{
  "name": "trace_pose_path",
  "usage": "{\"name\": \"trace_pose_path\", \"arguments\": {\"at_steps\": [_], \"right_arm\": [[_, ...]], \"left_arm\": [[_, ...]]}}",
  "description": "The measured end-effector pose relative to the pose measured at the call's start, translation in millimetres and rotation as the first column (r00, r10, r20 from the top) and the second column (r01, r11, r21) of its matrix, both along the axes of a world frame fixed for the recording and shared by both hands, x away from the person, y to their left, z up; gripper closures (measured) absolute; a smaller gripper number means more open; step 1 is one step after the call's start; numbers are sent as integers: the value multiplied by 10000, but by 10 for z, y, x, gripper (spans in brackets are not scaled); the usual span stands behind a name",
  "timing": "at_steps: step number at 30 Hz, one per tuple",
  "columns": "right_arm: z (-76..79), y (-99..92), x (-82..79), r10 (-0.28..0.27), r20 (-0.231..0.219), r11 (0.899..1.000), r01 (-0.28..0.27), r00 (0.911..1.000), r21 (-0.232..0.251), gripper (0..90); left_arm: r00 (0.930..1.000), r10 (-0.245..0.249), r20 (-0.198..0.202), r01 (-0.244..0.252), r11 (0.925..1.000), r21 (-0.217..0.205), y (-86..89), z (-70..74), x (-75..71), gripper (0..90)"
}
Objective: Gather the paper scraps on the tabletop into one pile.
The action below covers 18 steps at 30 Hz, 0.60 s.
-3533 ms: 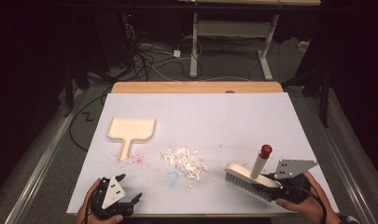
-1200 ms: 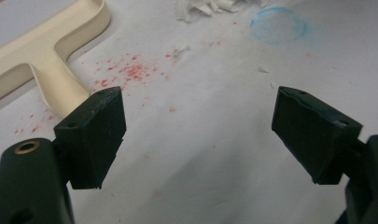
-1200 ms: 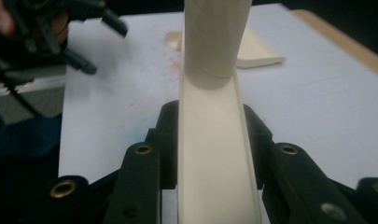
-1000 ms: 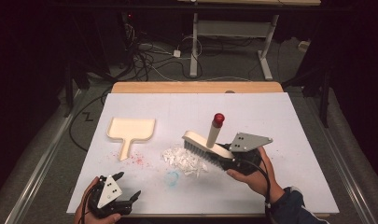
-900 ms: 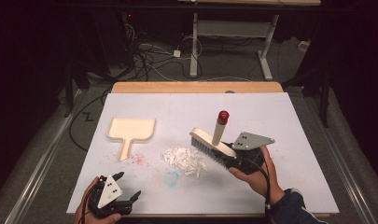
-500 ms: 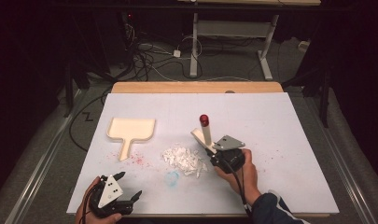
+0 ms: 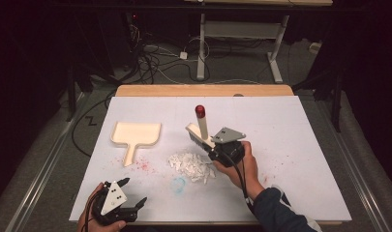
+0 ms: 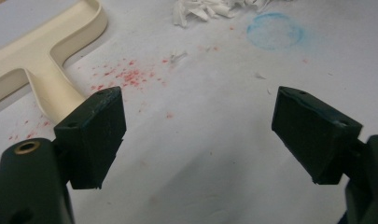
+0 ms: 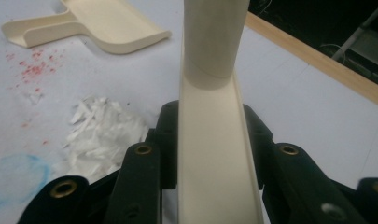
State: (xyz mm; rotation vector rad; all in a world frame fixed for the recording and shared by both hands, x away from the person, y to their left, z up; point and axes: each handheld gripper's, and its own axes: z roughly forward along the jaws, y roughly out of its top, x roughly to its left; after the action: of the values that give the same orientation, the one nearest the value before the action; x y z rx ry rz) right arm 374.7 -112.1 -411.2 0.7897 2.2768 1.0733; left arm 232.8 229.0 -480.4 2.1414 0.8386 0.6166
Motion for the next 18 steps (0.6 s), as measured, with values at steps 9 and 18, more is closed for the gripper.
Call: {"name": "trace_pose_path", "arguments": {"at_steps": [9,18], "right_arm": [[-214,245,334,2453,436,9602,-2365,9685,-1487,678],[-206,143,182,4326,-152,8935,-4309,9015,-1267,678]], "left_arm": [[9999,-80,-82,80,9999,96,-25,-18,23,169],[9999,-88,-145,90,9998,150,-8,-30,7,170]]}}
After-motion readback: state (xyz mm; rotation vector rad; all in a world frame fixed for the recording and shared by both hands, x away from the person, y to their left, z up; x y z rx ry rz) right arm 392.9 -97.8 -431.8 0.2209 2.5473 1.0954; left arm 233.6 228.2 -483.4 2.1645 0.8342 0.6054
